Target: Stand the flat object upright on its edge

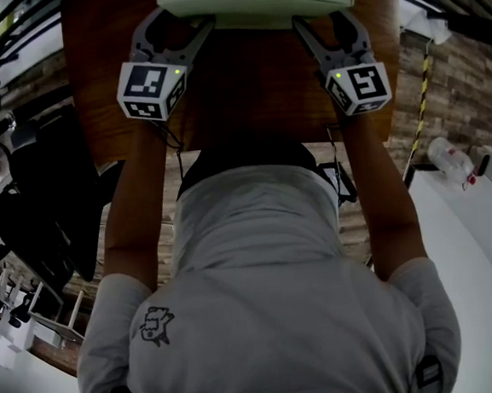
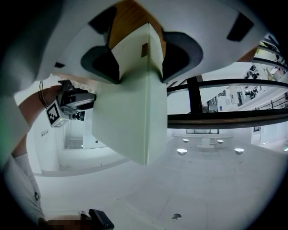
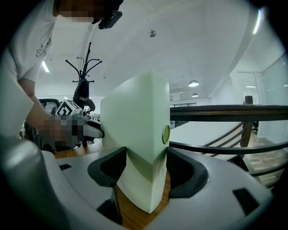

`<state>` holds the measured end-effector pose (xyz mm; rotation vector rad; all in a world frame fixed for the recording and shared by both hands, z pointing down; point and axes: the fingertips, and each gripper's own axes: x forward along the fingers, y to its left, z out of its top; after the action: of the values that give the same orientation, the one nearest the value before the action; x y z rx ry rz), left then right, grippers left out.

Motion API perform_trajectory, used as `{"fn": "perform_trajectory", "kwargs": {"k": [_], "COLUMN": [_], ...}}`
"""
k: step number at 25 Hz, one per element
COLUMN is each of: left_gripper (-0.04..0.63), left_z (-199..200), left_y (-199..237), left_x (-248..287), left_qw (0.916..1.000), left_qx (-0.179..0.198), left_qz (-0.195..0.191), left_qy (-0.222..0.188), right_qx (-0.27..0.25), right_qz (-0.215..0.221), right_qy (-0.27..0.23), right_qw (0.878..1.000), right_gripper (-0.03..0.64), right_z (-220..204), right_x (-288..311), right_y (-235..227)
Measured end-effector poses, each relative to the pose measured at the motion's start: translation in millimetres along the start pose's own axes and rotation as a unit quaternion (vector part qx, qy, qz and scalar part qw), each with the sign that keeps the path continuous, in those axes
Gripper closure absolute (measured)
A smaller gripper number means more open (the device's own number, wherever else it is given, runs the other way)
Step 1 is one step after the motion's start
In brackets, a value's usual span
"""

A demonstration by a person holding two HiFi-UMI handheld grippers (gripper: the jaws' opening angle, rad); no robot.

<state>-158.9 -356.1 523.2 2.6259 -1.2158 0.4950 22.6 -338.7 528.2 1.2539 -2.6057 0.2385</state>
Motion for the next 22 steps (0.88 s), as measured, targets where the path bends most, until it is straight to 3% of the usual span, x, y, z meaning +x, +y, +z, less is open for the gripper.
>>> {"fn": "perform_trajectory", "kwargs": {"k": [22], "left_gripper": [0.288], "left_z": [6.4], "left_y": [4.2], "left_x": [6.5], "left_qw": [1.0000], "left_qx": [0.001], "left_qz": [0.001], "left_qy": [-0.003], "right_qx": [0.004], "right_qz": [0.013], "right_qy": [-0.008], "right_qw": [1.000], "right_gripper": [0.364], "right_z": [9.2], "right_x": [3.2], "right_y": [-8.7]}}
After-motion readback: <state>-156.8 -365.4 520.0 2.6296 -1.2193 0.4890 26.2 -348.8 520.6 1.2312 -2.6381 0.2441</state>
